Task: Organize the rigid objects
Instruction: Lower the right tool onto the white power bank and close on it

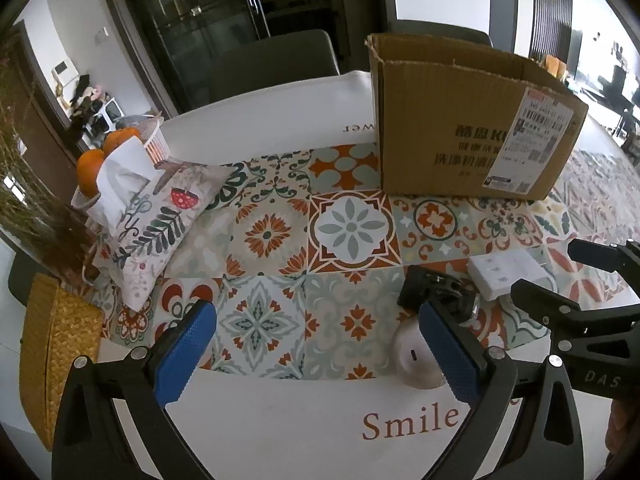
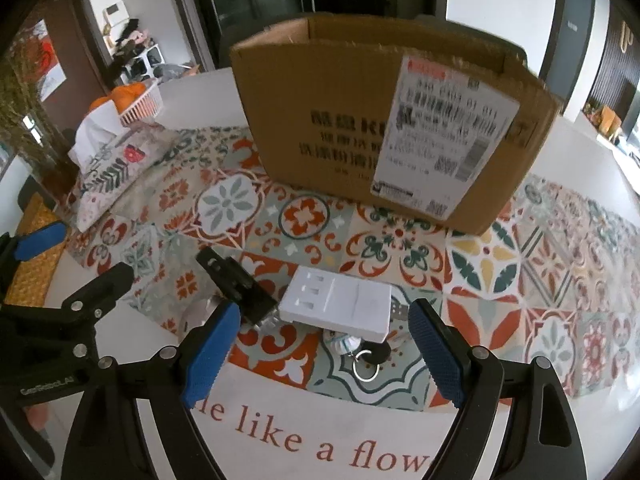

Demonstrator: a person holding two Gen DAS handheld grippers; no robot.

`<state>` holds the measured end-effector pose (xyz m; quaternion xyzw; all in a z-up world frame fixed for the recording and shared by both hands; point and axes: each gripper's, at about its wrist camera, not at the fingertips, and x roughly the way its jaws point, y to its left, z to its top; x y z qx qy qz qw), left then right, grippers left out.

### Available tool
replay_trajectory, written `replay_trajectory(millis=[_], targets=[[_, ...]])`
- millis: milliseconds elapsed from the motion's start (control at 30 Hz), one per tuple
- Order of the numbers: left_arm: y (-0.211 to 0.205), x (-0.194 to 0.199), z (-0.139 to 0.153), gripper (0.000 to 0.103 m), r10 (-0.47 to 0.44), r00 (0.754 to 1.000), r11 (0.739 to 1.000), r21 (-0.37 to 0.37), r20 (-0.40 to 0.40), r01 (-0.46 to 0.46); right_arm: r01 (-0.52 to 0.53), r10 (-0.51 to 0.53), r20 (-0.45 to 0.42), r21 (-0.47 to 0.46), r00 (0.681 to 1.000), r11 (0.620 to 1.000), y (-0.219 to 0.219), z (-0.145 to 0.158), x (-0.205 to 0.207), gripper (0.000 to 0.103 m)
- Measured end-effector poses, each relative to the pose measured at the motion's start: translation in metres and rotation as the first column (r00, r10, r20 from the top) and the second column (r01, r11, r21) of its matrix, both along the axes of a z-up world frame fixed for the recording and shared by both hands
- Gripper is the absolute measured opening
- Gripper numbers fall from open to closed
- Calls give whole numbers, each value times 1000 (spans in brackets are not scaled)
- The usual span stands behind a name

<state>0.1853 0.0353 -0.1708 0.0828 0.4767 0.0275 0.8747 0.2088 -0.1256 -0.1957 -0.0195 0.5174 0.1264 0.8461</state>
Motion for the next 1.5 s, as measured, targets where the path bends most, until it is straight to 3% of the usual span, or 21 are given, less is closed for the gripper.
replay_trajectory(millis=[433, 767, 1100, 1233, 1500], targets=[[6, 16, -20, 103, 21, 998, 1000, -1, -53, -21, 38, -35, -81, 31, 996, 999, 0, -31, 17, 86], [11, 25, -32, 103, 41, 995, 999, -9, -90, -42, 43, -43, -83, 0, 996, 999, 5, -43, 29, 85], [11, 25, -38, 103, 41, 992, 999, -25, -116, -44, 44, -46, -87, -25, 995, 999, 6, -49, 29, 79], [11, 24, -38, 103, 40, 992, 999, -31, -120, -44, 25, -27, -53, -43, 998, 999, 7, -43, 28, 63], [3, 22, -36, 103, 24, 993, 999, -34, -117, -28, 19, -20, -55, -20, 998, 1000, 1, -41, 26, 63]])
